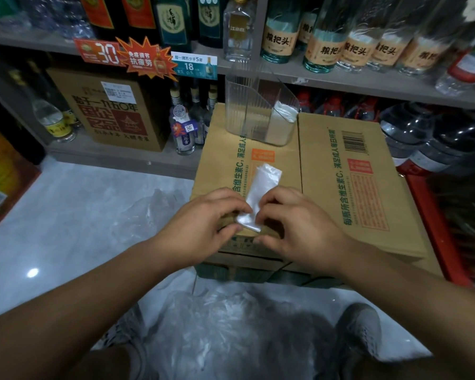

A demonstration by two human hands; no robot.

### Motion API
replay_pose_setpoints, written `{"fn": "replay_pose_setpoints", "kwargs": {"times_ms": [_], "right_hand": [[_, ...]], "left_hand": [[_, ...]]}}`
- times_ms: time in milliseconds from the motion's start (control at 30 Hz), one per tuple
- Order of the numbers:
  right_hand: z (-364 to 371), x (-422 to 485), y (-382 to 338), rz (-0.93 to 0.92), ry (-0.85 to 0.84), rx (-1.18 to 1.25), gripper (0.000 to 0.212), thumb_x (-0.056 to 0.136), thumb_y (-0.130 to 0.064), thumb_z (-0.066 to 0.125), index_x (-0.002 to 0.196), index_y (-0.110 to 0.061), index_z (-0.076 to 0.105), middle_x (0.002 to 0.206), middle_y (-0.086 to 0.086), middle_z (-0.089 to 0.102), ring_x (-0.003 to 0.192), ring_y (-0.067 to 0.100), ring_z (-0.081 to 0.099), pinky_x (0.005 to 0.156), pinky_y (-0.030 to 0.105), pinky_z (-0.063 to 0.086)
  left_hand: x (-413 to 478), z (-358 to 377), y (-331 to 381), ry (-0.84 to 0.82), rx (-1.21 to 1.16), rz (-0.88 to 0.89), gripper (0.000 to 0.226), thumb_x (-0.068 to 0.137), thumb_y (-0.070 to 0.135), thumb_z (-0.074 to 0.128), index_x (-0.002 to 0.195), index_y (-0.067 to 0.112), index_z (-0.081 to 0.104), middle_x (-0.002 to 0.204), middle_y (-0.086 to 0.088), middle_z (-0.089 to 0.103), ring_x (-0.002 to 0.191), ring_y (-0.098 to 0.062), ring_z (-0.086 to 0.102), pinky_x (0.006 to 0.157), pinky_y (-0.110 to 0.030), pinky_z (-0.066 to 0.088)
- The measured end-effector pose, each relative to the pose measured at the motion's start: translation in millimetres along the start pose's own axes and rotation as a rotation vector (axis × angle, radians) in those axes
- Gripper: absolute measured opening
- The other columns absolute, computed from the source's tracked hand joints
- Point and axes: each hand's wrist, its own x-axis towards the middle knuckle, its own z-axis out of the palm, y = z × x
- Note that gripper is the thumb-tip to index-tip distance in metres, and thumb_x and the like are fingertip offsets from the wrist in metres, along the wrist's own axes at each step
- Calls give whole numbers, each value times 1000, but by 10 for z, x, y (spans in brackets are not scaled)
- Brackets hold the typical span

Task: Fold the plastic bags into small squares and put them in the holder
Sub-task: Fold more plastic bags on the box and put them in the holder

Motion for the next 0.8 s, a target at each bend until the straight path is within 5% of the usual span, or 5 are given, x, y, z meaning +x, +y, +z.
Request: {"fn": "replay_pose_setpoints", "kwargs": {"times_ms": [200, 433, 800], "right_hand": [[75, -43, 55, -68, 66, -3, 12, 88, -31, 69, 95, -23, 73, 107, -3, 60, 103, 21, 56, 89, 42, 49], [130, -59, 73, -104, 87, -82, 17, 91, -30, 58, 92, -17, 69, 105, -1, 61, 100, 24, 57, 86, 45, 50], [118, -54, 131, -106, 102, -23, 21, 93, -34, 58, 95, -18, 71, 104, -3, 63, 99, 22, 58, 87, 42, 49]], "left_hand": [[-12, 3, 25, -15, -8, 10, 26, 91, 20, 71, 117, 22, 69, 121, 14, 60, 114, -4, 59, 94, -38, 53], [-22, 10, 12, -32, 19, 10, 34, 91, 20, 72, 124, 23, 65, 127, 15, 57, 119, -8, 58, 97, -41, 52], [-1, 20, 21, -65, 151, 18, 37, 93, 48, 52, 118, 30, 70, 123, 15, 56, 112, -17, 59, 98, -42, 48]]}}
